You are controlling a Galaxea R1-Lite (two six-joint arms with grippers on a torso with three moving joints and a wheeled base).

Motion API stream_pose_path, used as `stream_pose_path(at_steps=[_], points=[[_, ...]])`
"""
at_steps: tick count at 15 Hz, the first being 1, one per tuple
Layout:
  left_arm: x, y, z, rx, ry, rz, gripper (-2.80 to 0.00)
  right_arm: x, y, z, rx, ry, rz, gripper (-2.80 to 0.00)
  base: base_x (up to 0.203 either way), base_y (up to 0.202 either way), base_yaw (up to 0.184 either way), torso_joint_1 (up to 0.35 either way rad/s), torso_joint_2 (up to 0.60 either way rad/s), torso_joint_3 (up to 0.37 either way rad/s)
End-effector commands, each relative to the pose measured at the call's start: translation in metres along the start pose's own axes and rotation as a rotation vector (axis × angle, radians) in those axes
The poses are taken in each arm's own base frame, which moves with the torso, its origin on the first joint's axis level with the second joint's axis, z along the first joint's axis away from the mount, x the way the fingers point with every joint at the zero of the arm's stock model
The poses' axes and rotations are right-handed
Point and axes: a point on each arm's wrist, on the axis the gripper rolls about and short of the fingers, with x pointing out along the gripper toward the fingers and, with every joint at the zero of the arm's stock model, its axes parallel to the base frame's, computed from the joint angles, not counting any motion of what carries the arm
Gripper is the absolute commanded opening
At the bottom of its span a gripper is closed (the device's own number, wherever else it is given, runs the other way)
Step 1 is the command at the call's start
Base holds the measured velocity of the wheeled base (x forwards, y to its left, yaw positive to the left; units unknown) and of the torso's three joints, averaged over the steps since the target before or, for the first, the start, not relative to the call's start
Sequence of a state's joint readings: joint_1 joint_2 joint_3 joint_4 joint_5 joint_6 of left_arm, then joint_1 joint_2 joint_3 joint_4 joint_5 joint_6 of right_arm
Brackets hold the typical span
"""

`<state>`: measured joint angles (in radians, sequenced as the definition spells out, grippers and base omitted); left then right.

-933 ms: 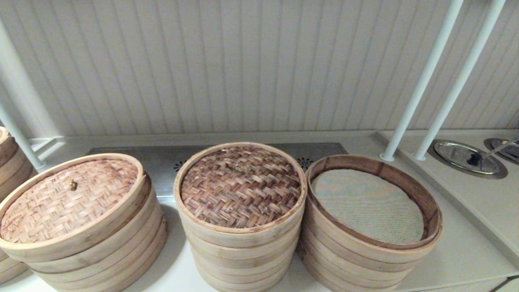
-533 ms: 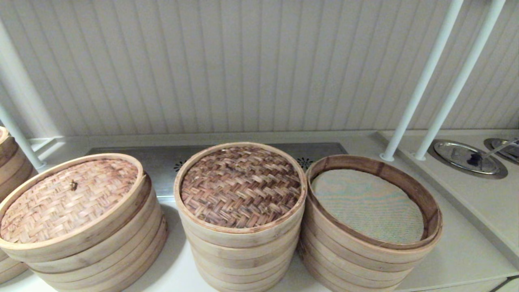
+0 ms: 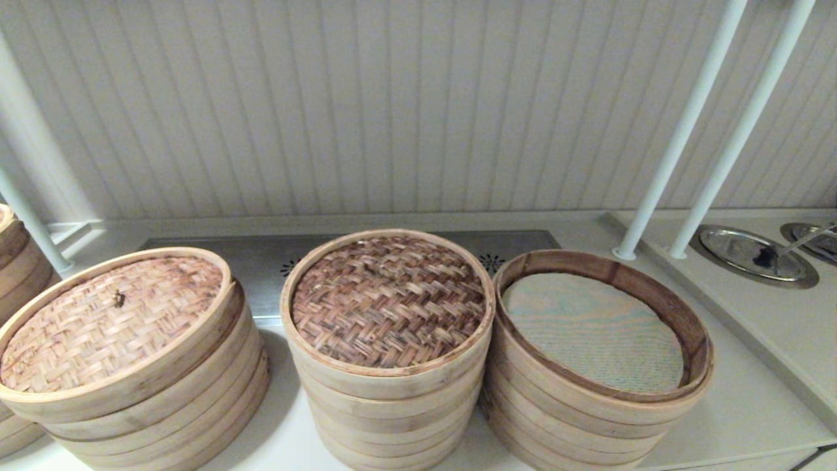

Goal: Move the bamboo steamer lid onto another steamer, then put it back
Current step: Pick up the steamer

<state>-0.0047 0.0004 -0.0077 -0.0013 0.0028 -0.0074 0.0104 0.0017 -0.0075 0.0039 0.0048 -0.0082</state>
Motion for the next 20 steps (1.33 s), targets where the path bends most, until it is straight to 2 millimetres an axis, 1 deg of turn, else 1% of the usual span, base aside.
stream_pose_path(at_steps=[1, 3, 5, 6, 8, 11, 13, 16, 17, 18, 20], points=[[0.0, 0.0, 0.0, 0.0, -0.001, 0.0, -2.8, -0.005, 0.0, 0.015, -0.009, -0.052, 0.013, -2.8, 0.0, 0.0, 0.0, 0.0, 0.0, 0.0], [0.0, 0.0, 0.0, 0.0, -0.002, 0.0, -2.8, -0.014, 0.001, 0.039, -0.039, -0.102, 0.037, -2.8, 0.0, 0.0, 0.0, 0.0, 0.0, 0.0], [0.0, 0.0, 0.0, 0.0, -0.001, 0.0, -2.8, -0.023, 0.001, 0.068, -0.065, -0.092, 0.056, -2.8, 0.0, 0.0, 0.0, 0.0, 0.0, 0.0], [0.0, 0.0, 0.0, 0.0, -0.002, 0.0, -2.8, -0.021, 0.001, 0.085, -0.067, -0.056, 0.068, -2.8, 0.0, 0.0, 0.0, 0.0, 0.0, 0.0], [0.0, 0.0, 0.0, 0.0, 0.0, 0.0, -2.8, -0.008, 0.001, 0.12, -0.063, -0.002, 0.084, -2.8, 0.0, 0.0, 0.0, 0.0, 0.0, 0.0], [0.0, 0.0, 0.0, 0.0, -0.001, 0.0, -2.8, 0.029, 0.001, 0.182, -0.016, 0.055, 0.128, -2.8, 0.0, 0.0, 0.0, 0.0, 0.0, 0.0], [0.0, 0.0, 0.0, 0.0, -0.001, 0.0, -2.8, 0.068, 0.002, 0.221, 0.037, 0.092, 0.176, -2.8, 0.0, 0.0, 0.0, 0.0, 0.0, 0.0], [0.0, 0.0, 0.0, 0.0, -0.001, 0.0, -2.8, 0.126, 0.011, 0.268, 0.075, 0.131, 0.281, -2.8, 0.0, 0.0, 0.0, 0.0, 0.0, 0.0], [0.0, 0.0, 0.0, 0.0, -0.001, 0.0, -2.8, 0.142, 0.018, 0.28, 0.079, 0.157, 0.334, -2.8, 0.0, 0.0, 0.0, 0.0, 0.0, 0.0], [0.0, 0.0, 0.0, 0.0, -0.001, 0.0, -2.8, 0.153, 0.03, 0.285, 0.076, 0.193, 0.41, -2.8, 0.0, 0.0, 0.0, 0.0, 0.0, 0.0], [0.0, 0.0, 0.0, 0.0, 0.001, 0.0, -2.8, 0.184, 0.057, 0.285, 0.062, 0.286, 0.52, -2.8, 0.0, 0.0, 0.0, 0.0, 0.0, 0.0]])
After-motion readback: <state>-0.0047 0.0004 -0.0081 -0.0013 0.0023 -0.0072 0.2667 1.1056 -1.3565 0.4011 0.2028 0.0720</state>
